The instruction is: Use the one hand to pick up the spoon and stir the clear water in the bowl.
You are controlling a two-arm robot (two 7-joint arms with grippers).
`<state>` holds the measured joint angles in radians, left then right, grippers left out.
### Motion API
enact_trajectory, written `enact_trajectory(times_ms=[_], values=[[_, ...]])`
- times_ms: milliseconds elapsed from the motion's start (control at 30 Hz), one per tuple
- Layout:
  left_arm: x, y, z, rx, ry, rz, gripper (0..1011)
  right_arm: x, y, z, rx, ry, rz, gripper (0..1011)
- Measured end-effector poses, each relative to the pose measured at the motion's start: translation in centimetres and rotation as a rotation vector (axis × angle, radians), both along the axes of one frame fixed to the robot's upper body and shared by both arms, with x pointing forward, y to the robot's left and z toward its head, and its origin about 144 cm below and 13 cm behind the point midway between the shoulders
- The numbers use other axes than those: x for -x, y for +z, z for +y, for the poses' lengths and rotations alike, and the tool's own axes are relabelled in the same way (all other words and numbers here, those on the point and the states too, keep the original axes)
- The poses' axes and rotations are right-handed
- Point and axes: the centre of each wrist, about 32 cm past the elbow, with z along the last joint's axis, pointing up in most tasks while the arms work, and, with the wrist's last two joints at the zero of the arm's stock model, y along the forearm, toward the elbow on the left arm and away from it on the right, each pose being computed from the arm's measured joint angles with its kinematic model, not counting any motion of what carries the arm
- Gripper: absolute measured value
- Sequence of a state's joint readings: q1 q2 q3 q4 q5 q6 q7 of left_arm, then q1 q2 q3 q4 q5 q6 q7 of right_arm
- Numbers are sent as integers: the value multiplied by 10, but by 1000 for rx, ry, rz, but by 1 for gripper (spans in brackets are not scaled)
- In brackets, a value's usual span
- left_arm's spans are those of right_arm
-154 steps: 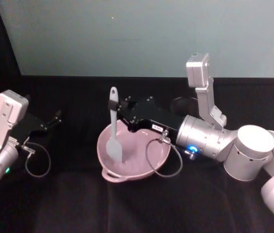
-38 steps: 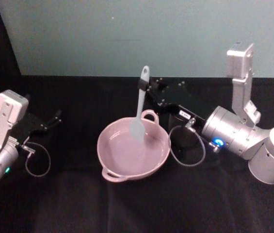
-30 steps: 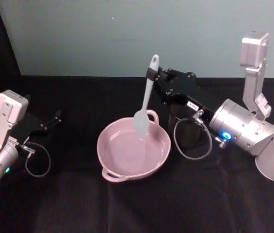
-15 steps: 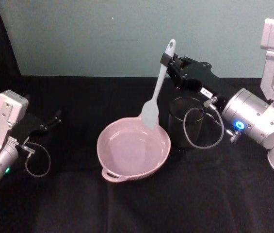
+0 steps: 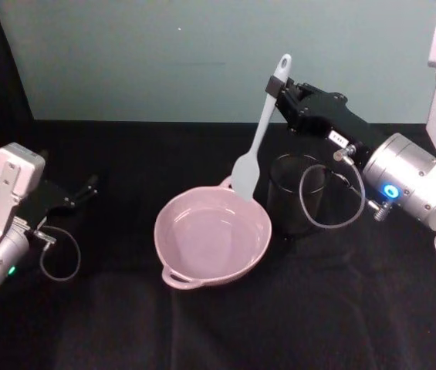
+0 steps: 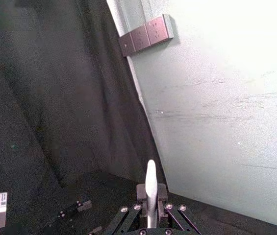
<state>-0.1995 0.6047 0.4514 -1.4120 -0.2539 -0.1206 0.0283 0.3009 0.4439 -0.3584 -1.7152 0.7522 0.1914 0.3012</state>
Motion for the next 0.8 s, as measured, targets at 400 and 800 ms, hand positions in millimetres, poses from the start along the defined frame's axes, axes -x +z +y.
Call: enact_trajectory(times_ms=[400,800], values=[[0,0,0,0,0,0,1011,-1,8,-12,-49,-35,-6,118],[0,0,0,0,0,0,1011,1,13,-30,-89,-111,-6,118]])
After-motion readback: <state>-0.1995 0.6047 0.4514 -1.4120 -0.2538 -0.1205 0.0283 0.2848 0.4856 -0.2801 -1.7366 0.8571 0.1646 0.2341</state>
